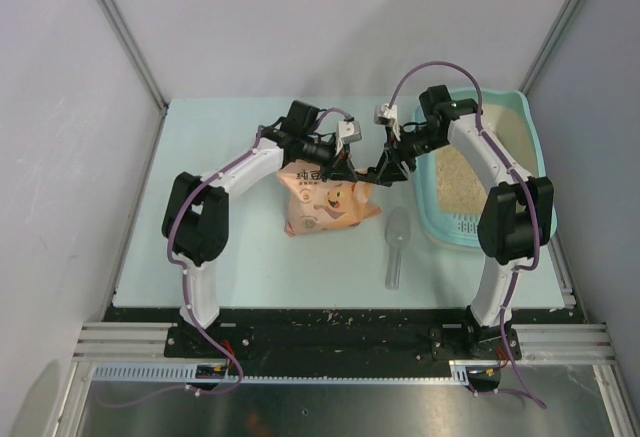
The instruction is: Fill the litter box with clean litter
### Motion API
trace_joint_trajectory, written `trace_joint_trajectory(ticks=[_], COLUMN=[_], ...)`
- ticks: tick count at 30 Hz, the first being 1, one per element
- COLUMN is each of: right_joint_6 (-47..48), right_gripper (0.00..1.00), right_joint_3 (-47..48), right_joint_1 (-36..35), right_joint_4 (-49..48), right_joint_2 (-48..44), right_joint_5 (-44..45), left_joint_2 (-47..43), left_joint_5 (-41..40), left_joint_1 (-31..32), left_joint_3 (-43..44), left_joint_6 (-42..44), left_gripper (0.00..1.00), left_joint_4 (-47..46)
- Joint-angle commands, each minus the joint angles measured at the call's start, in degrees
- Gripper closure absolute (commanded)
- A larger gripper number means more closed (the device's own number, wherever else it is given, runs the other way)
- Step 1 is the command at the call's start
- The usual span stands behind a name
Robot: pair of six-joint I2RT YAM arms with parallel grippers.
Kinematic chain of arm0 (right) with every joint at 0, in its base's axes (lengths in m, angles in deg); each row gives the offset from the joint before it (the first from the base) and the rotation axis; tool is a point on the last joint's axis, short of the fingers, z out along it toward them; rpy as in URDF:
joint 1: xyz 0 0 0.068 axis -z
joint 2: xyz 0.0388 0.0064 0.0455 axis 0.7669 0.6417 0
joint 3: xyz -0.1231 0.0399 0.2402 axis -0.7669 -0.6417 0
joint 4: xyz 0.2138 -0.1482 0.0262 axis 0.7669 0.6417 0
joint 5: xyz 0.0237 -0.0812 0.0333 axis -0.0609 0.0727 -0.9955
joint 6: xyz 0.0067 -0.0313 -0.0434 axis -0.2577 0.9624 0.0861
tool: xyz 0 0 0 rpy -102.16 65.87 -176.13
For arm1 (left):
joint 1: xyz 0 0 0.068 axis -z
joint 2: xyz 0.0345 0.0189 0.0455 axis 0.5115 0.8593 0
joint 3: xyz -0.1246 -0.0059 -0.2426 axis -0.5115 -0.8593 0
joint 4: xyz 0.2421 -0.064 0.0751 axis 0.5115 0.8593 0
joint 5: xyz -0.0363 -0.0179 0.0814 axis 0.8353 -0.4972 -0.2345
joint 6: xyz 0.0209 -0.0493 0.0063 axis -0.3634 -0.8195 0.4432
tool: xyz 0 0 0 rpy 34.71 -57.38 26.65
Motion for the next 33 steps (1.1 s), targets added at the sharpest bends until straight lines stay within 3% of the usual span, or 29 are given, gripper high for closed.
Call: trace_joint_trajectory(ticks=[1, 5, 16, 20, 22, 23, 24, 25, 27, 33], right_joint_6=[-3.37, -3.64, -4.78, -5.57, -5.58, -5.66, -5.84, -5.93, -6.28, -4.44], right_gripper=[0.46, 0.53, 0.56, 0.71, 0.78, 0.82, 0.84, 0.86, 0.88, 0.93], right_joint_3=[1.2, 1.03, -1.08, -1.08, -1.08, -1.08, -1.0, -0.74, 0.4, 4.89], right_joint_1=[-0.39, -0.83, -2.94, -3.02, -3.02, -2.68, -2.5, -2.32, -1.1, 2.77], right_joint_4=[-4.57, -4.58, -7.21, -8.18, -8.44, -8.53, -8.53, -8.53, -7.92, -1.16], right_joint_2=[-0.2, -0.03, -0.64, -0.82, -0.99, -0.99, -1.17, -1.52, -2.04, -4.51], right_joint_5=[-0.35, 0.79, 4.39, 5.62, 6.32, 6.41, 6.5, 6.85, 7.03, 6.5], left_joint_2=[-2.31, -2.14, -2.05, -1.96, -1.7, -1.61, -1.35, -1.35, -1.61, -1.44], left_joint_5=[-1.22, -1.48, -2.45, -2.8, -3.24, -3.41, -3.59, -4.2, -4.56, -4.91], left_joint_1=[0.23, 0.23, 0.32, 0.41, 0.41, 0.41, 0.41, 0.41, 0.23, -0.03], left_joint_3=[2.85, 2.76, 2.94, 2.94, 3.38, 3.55, 3.9, 4.08, 3.99, 3.55], left_joint_6=[1.86, 1.78, 1.78, 1.6, 0.99, 0.64, -0.06, -0.16, -0.25, 0.46], left_gripper=[1.0, 1.0, 1.0, 0.99, 0.92, 0.84, 0.67, 0.63, 0.56, 0.57], left_joint_4=[-0.93, -0.85, -0.94, -1.02, -0.94, -0.93, -0.93, -0.93, -0.93, -1.02])
